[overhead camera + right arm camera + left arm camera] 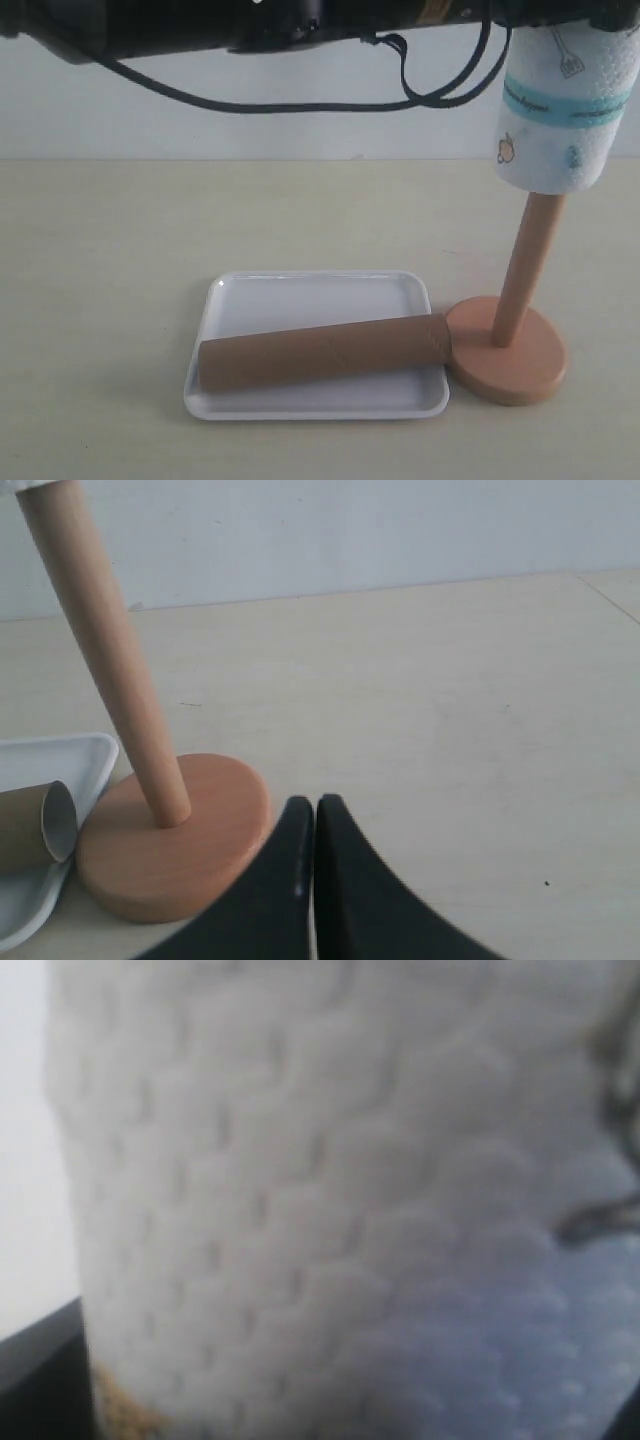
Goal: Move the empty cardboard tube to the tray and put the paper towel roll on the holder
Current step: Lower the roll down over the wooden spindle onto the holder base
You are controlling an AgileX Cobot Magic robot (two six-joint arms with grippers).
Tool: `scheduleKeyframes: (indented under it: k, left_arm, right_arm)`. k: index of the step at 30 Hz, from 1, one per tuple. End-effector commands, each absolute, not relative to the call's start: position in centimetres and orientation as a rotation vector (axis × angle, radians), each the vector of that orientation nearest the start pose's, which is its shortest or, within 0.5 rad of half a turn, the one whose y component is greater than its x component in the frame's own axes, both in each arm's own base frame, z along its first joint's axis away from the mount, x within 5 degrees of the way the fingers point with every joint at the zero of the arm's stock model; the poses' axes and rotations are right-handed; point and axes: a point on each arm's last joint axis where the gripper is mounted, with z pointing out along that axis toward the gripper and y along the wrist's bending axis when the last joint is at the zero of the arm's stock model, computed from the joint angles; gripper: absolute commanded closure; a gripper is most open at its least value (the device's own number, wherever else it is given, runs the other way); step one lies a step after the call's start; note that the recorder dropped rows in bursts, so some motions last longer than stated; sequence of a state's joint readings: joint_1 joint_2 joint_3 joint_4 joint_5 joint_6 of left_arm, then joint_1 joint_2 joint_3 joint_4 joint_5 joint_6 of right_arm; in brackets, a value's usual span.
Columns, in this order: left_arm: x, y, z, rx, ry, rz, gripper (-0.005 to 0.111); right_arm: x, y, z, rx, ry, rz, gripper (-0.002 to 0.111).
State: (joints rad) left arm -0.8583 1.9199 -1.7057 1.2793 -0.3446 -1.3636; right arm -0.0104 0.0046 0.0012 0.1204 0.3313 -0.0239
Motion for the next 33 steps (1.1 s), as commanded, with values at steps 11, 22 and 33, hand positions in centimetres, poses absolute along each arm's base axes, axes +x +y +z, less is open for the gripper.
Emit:
scheduleKeyframes:
  k: [11,22,33]
  left_arm:
    - [29.3,-37.5,29.1,0.811,1.38,-1.095,0.103]
    - [28.7,-35.4,22.1,0.833,1.484,-1.025,0.103]
    - [28.9,-36.3,17.9,0.841,1.53,-1.079,0.102]
  right_arm:
    - [5.4,0.3,18.4,0.069,1.805,0.086,0.108]
    - [5.4,0.3,18.4,0.069,1.805,0.086,0.108]
    - [5.4,0.3,18.4,0.069,1.805,0.086,0.108]
